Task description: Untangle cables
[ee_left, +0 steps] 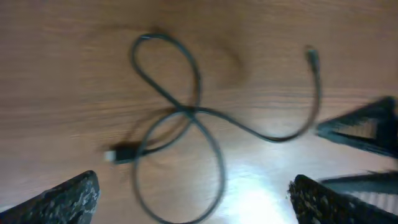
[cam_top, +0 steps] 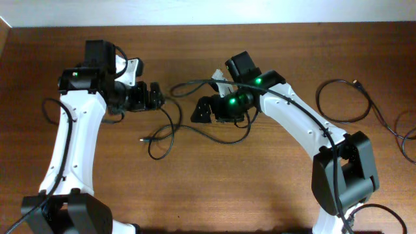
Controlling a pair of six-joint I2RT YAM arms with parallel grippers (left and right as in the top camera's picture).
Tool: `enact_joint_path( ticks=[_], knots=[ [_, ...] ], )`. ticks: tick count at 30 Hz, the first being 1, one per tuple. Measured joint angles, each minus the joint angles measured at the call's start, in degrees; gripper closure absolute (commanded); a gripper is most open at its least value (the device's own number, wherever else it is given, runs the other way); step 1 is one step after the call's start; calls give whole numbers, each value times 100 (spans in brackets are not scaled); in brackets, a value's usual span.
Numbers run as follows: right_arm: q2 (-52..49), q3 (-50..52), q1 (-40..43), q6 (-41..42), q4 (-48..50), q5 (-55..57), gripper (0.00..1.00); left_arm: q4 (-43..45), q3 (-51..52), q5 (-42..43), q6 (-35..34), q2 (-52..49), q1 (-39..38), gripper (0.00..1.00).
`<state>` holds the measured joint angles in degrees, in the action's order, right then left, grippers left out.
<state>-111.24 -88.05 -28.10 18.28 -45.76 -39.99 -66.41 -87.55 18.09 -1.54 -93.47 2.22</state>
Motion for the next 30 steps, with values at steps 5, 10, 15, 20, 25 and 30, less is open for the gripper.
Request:
enact_joint_path(
  ticks=[5, 10, 15, 20, 25, 30],
  knots=[
    [0, 13, -785, 245, 516, 0, 0, -584, -17, -3901, -1484, 0, 273, 1],
    [-238, 22, -1552, 1029, 1506, 894, 17, -531, -17, -4105, -1775, 0, 369, 1],
    [-957, 22, -1578, 1541, 1797, 848, 96, -520, -17, -4105, -1781, 0, 369, 1],
    [-535, 22, -796, 1335, 1714, 754, 96, -520, -17, -4105, -1781, 0, 369, 1],
    [1316, -391, 872, 874, 1716, 769, 96, -520, -17, -4103, -1781, 0, 369, 1],
    [3368, -914, 3254, -496, 1801, 2979, 96, -518, -17, -4103, -1781, 0, 369, 1]
  ],
)
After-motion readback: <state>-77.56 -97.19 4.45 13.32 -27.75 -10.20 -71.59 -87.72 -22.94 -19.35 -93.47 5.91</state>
